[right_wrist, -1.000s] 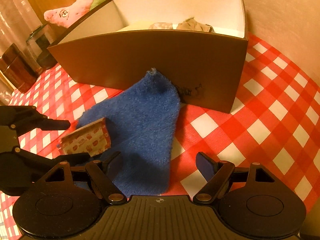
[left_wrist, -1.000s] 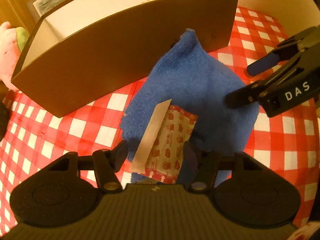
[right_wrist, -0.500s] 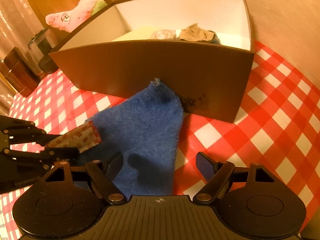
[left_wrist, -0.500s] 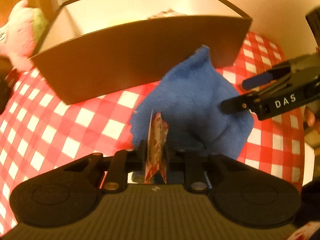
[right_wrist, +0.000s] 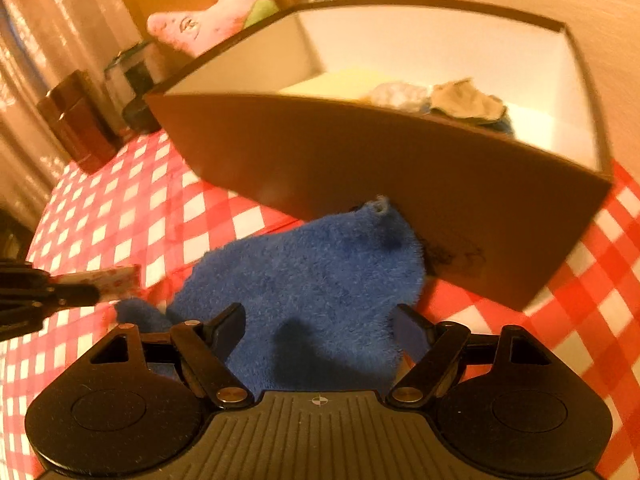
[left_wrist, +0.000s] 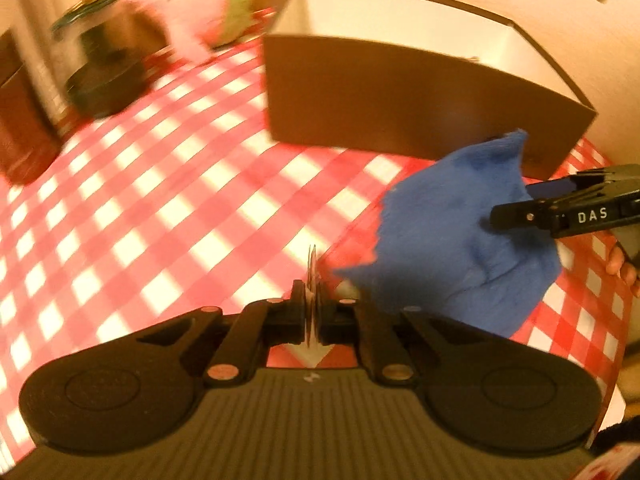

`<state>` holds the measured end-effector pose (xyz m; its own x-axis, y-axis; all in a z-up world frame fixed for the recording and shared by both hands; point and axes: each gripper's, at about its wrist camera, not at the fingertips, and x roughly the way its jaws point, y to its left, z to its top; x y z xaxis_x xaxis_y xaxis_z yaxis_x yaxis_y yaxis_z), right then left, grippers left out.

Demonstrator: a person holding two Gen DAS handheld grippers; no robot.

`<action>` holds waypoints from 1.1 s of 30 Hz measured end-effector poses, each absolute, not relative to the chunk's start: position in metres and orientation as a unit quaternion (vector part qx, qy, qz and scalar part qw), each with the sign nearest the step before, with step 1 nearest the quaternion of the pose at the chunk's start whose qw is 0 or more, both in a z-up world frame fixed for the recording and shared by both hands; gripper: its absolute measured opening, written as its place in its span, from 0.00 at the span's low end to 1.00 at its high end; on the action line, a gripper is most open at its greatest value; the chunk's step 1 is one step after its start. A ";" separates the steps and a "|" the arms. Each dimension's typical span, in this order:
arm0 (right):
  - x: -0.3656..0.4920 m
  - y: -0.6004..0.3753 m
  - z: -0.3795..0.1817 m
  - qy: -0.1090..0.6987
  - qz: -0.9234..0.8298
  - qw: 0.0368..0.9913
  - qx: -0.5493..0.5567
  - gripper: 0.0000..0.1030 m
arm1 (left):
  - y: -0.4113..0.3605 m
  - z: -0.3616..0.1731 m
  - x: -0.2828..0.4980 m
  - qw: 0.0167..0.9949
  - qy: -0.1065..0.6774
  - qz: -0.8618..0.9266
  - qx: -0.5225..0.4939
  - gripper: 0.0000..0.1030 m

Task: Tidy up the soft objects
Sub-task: 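Close the right tool on the blue towel and lift it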

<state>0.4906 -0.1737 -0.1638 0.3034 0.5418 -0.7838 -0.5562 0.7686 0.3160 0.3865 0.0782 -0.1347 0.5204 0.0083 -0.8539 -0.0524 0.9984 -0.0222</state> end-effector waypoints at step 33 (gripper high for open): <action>0.447 -0.117 -0.161 0.468 0.458 0.748 -0.108 1.00 | 0.087 -0.168 0.356 0.841 0.529 0.085 -0.078 0.04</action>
